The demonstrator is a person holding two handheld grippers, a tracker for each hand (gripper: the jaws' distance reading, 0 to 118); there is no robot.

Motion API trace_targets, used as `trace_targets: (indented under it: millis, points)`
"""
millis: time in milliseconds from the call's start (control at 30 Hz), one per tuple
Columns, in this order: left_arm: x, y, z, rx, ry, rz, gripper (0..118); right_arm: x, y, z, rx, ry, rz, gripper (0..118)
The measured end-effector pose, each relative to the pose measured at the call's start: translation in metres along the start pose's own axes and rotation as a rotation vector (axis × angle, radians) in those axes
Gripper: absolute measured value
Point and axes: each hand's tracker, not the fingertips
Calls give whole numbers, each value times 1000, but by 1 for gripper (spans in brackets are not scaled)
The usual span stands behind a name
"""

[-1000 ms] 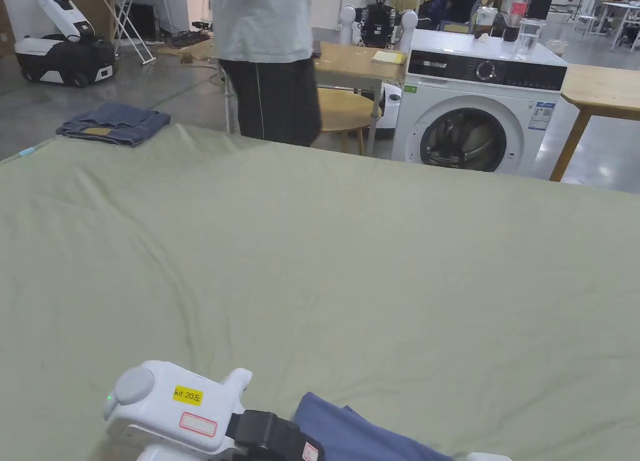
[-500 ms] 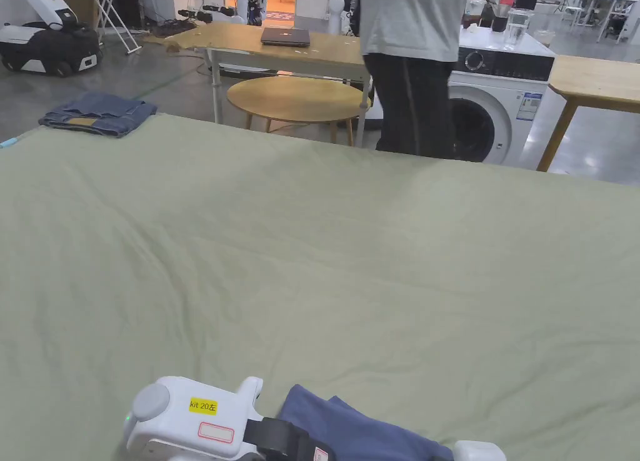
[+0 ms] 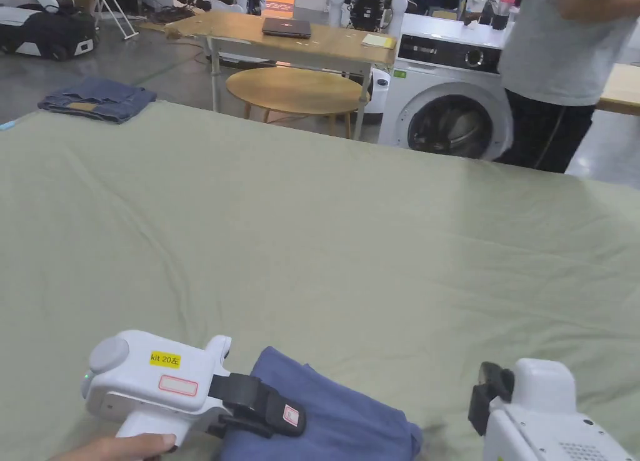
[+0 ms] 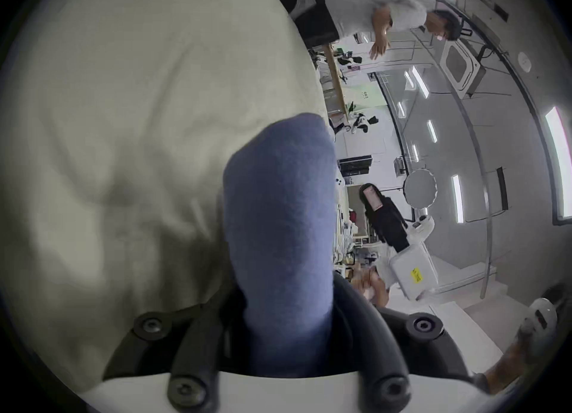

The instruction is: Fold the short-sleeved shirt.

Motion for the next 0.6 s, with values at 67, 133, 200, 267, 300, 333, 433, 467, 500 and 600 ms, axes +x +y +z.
trace_targets:
  millis: [67, 133, 200, 267, 300, 333, 433, 467, 500, 600]
  points:
    - [10, 4, 21, 13, 20, -23, 14, 0, 11, -2, 26, -6, -2, 0]
    - [19, 10, 48, 22, 51, -41, 14, -1, 22, -4, 65, -1, -18, 0]
    - [26, 17, 77, 33, 107, -73, 14, -4, 31, -7, 82, -4, -20, 0]
    - [30, 26, 110, 45, 158, -78, 14, -9, 39, -10, 100, 4, -26, 0]
    - [31, 32, 132, 53, 195, -83, 14, -12, 43, -12, 102, 6, -24, 0]
    - [34, 33, 145, 60, 222, -86, 14, -14, 45, -14, 103, 10, -23, 0]
    - [37, 44, 205, 106, 322, -77, 14, -22, 50, -18, 111, 24, -20, 0]
    - [38, 47, 225, 121, 348, -66, 14, -25, 51, -19, 111, 30, -16, 0]
    - [37, 51, 246, 138, 375, -62, 14, -28, 52, -20, 110, 32, -12, 0]
    - [33, 60, 303, 176, 469, -38, 14, -33, 52, -24, 101, 40, -2, 0]
